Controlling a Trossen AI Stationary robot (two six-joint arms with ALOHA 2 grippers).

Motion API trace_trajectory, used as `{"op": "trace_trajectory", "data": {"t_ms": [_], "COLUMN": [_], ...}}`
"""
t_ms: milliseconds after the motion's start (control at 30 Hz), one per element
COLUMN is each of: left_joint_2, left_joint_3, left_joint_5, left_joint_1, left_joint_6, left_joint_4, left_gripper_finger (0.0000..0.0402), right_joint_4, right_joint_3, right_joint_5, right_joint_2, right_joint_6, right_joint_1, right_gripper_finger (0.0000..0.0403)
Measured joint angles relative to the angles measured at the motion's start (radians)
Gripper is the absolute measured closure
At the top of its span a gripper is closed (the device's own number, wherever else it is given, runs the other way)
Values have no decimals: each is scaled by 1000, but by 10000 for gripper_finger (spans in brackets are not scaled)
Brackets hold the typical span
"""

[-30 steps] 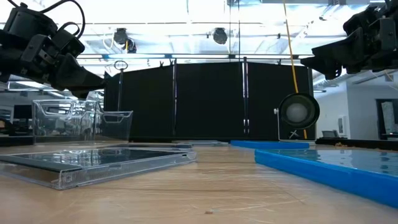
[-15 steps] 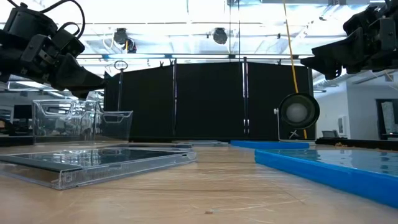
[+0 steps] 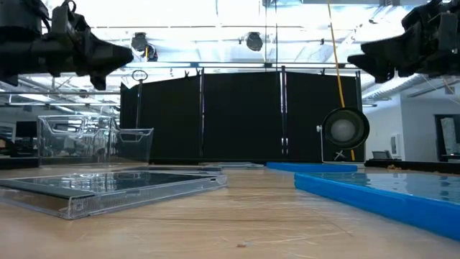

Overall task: Pick & place jewel cases by type
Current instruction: Put the bottom left blue CD case into the top transparent bin

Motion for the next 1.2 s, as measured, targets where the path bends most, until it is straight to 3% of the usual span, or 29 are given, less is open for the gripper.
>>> {"op": "trace_trajectory", "data": {"t_ms": [200,333,467,600,733,833,1100,1200], "left_joint_2": [9,56,161,346,592,783,1201,1327], "left_joint_3": [0,0,18,131,317,469,795,877], "left_joint_5": [0,55,40,-61,-68,-68,1,94], "left_joint_1": [-3,-12,-102,-245,-365,-418,-430,-459], "left_joint_6": [-18,-102,-142,-11,180,241,-13,17], "left_joint_4": [-23,-57,-45,-45,-48,-105,-173,-178], "left_gripper_finger": [330,330,330,330,330,330,330,330], "right_joint_4": [3,24,52,52,59,51,65,75], "right_joint_3": [0,0,0,0,0,0,0,0], "right_joint_5": [0,2,1,0,-3,-3,-1,-77], "right_joint_2": [0,0,0,0,0,0,2,4], "right_joint_6": [171,168,173,229,304,367,400,495], "right_joint_1": [1,1,1,1,1,1,1,1], "right_gripper_finger": [154,154,154,154,154,154,154,154]}}
